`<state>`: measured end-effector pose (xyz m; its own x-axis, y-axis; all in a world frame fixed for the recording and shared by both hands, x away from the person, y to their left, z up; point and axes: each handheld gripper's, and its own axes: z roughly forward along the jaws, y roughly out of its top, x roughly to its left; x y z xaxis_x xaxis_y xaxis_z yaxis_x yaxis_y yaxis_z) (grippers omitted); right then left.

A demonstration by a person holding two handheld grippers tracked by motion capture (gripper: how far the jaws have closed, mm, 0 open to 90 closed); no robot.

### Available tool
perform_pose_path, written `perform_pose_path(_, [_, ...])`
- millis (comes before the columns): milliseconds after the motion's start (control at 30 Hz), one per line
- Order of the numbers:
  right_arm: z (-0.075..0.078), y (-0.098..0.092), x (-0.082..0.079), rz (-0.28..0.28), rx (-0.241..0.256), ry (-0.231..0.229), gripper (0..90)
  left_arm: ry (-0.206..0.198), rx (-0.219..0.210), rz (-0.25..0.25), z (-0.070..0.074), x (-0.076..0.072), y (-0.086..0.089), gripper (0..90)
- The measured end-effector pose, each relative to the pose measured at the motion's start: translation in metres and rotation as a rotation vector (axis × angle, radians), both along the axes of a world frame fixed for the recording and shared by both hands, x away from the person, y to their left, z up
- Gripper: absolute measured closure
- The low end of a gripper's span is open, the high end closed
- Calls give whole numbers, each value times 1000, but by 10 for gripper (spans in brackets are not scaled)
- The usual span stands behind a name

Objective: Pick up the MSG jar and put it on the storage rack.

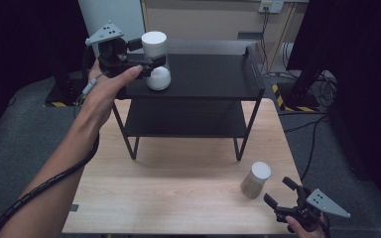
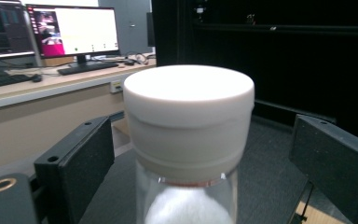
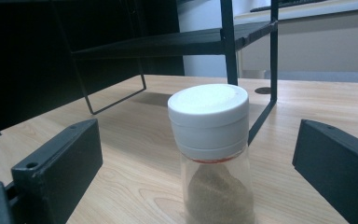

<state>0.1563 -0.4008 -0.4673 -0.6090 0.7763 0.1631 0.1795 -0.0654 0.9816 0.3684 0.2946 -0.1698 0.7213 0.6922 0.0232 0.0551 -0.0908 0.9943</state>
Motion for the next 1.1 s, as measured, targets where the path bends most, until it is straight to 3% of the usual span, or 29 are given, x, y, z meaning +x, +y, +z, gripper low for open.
perform_pose_path(200, [1, 1, 0, 2, 1, -4, 18, 17, -48, 16, -5, -14, 11, 39])
perform_pose_path(433, [2, 1, 0, 2, -3, -5, 17, 8, -78, 34, -11, -36, 20, 36])
perform_pose_path(500, [2, 1, 0, 2, -5, -5, 17, -1, -68, 57, -12, -45, 19, 35])
perform_pose_path(633, [2, 0, -1, -1, -6, -8, 17, 4, -86, 81, -18, -61, 22, 35])
perform_pose_path(733, [3, -1, -1, -3, -7, -9, 17, 10, -104, 81, -25, -72, 24, 35])
perform_pose_path(867, [3, -1, -1, -2, -8, -13, 17, -4, -84, 74, -35, -88, 22, 35])
perform_pose_path(1100, [4, 1, 0, 3, -13, -13, 16, 12, -107, 37, -64, -109, 21, 35])
